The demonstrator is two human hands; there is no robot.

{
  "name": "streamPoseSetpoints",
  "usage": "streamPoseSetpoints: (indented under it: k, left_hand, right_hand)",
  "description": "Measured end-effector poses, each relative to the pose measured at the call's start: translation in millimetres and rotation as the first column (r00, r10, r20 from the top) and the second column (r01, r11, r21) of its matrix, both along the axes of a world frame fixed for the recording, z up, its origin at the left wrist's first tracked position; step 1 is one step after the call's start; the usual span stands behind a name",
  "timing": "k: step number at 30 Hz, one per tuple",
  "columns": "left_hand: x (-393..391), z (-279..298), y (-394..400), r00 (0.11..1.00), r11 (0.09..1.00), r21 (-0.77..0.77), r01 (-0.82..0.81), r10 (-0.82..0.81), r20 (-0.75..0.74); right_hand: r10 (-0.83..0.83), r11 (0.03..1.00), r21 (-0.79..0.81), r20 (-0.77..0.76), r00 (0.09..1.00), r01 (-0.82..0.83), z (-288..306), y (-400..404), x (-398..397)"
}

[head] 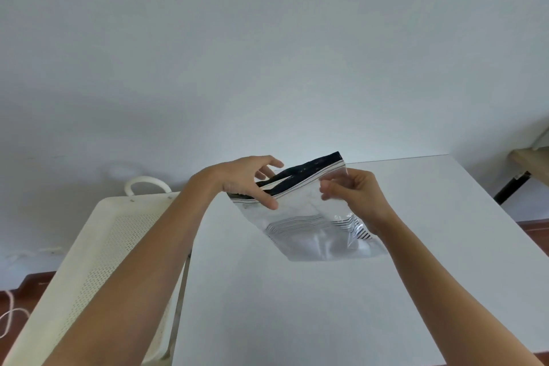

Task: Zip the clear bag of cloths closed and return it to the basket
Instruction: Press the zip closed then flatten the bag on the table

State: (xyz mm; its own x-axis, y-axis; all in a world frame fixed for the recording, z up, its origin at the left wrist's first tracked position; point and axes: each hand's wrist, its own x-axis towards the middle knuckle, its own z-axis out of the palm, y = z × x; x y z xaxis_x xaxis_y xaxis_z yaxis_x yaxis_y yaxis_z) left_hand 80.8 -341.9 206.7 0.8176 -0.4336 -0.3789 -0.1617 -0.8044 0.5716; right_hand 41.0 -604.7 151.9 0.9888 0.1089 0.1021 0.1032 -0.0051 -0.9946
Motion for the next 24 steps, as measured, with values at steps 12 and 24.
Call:
streamPoseSetpoints:
  k: [12,24]
  left_hand:
    - [-0.6,-12.9,35.3,0.945,0.960,-0.224,-0.171,0.224,0.240]
    - [8.9,14.5,43.9,0.917,0.982,-0.130,-0.139,0.178,0.358]
  right_hand:
    - [-0.035,0.997,-0.070,-0.032,0.999,0.032,0.7,-18.9,17.4]
    - [0.010,0.780,-0.625,0.081,0.997,0.043,25.5,-40.2,30.5]
